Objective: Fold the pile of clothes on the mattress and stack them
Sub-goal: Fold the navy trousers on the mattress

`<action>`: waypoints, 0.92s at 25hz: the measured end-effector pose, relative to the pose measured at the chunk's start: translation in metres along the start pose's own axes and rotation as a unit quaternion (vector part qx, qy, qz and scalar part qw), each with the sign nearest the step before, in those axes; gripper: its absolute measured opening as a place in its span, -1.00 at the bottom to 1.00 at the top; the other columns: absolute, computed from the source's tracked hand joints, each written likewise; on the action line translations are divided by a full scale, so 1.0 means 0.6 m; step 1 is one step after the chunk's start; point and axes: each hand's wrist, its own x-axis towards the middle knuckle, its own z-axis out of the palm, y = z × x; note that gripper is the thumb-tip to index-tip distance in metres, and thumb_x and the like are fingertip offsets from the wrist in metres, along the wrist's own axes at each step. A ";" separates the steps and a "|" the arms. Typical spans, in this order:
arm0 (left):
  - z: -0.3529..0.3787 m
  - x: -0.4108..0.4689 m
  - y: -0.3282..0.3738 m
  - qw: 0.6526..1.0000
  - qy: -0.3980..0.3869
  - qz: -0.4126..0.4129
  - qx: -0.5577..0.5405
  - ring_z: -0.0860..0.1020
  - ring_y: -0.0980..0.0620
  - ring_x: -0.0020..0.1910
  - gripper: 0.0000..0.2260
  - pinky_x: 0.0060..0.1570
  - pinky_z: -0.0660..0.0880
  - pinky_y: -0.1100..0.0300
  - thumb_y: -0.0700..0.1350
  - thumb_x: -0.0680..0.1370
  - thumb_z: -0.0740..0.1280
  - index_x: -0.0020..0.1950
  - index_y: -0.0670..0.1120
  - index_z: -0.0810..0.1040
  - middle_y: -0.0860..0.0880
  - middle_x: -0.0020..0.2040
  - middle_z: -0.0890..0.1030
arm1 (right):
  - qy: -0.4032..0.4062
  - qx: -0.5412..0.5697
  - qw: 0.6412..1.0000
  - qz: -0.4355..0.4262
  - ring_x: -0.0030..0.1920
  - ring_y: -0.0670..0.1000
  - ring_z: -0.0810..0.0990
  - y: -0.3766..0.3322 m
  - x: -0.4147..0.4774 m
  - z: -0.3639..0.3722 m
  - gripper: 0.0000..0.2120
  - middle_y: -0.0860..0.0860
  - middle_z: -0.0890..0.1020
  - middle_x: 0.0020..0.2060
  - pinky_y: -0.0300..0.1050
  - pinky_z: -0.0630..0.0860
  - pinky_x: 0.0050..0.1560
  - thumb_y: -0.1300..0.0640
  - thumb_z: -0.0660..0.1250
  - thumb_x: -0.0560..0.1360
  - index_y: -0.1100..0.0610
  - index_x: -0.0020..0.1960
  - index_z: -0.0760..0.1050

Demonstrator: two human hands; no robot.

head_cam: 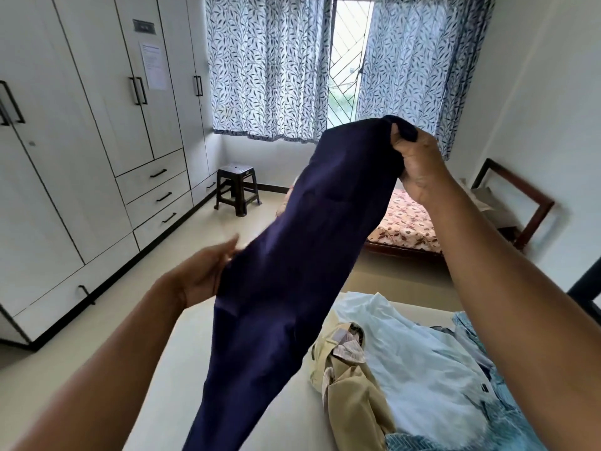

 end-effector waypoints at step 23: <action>-0.055 -0.041 0.035 0.844 0.266 0.263 0.384 0.70 -0.01 -0.05 -0.78 0.11 0.63 0.06 -0.30 0.45 0.56 0.01 -0.02 0.74 -0.02 -0.09 0.75 | -0.040 -0.003 0.999 -0.008 0.12 0.04 0.70 -0.011 -0.013 0.017 -0.84 0.01 0.75 0.02 0.03 0.66 0.11 0.15 0.40 0.63 0.12 0.18 0.66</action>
